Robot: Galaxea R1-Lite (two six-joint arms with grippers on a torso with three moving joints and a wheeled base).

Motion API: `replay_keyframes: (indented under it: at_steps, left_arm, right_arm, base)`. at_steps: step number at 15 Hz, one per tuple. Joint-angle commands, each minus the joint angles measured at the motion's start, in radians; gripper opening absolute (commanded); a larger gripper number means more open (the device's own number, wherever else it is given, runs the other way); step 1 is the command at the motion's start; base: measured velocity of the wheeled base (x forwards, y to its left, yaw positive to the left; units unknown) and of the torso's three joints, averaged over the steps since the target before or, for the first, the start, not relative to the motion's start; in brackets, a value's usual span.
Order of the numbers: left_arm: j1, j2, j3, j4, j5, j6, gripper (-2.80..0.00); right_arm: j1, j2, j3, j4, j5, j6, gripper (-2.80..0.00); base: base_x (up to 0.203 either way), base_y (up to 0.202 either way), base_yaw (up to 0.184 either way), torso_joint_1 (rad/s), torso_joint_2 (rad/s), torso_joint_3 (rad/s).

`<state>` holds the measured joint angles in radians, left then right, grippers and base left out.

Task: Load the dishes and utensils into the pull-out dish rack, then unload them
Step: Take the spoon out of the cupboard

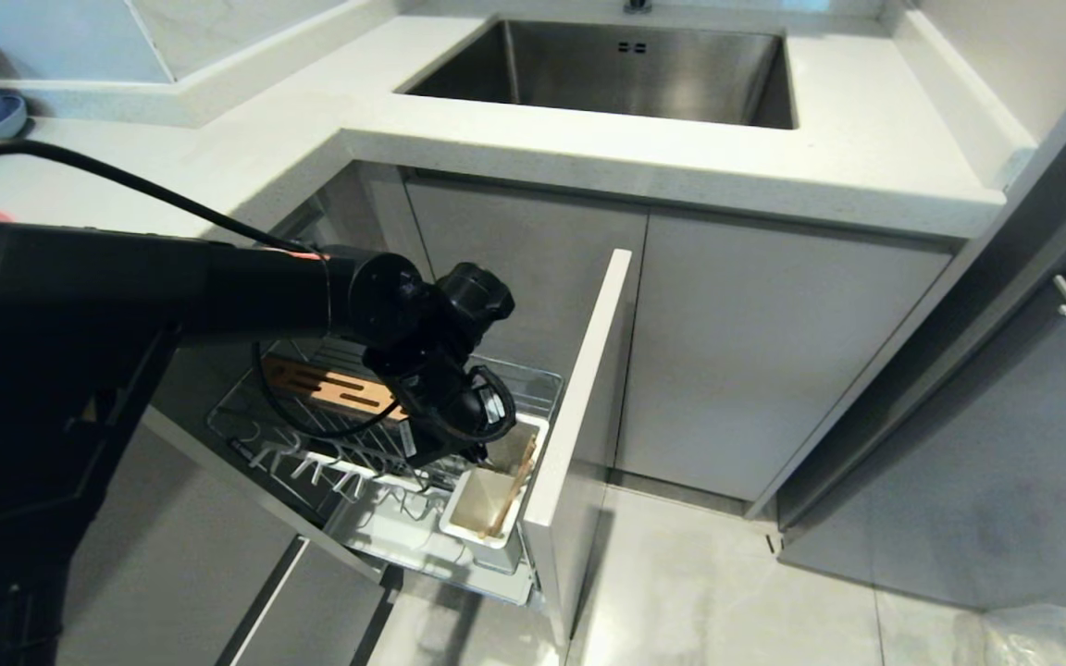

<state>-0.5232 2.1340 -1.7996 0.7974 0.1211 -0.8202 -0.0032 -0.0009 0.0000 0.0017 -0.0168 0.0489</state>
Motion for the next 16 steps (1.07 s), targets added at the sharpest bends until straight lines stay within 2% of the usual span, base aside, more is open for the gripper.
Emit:
replay_keyframes:
  at_steps: [1,10,16]
  left_arm:
    - [-0.001,-0.001,0.0,0.005,0.003,-0.005,-2.8]
    - [-0.003,-0.086,-0.024,0.013,0.007,-0.008,-2.8]
    - [-0.011,-0.115,-0.076,0.103,0.006,-0.039,-2.8]
  right_arm:
    - [0.0,0.001,0.002,0.0,0.0,0.0,-2.8]
    - [0.0,0.001,0.002,0.0,0.0,0.0,-2.8]
    - [0.0,0.001,0.002,0.0,0.0,0.0,-2.8]
  base:
    - [0.0,0.0,0.0,0.0,0.0,0.0]
    - [0.0,0.0,0.0,0.0,0.0,0.0]
    - [0.0,0.0,0.0,0.0,0.0,0.0]
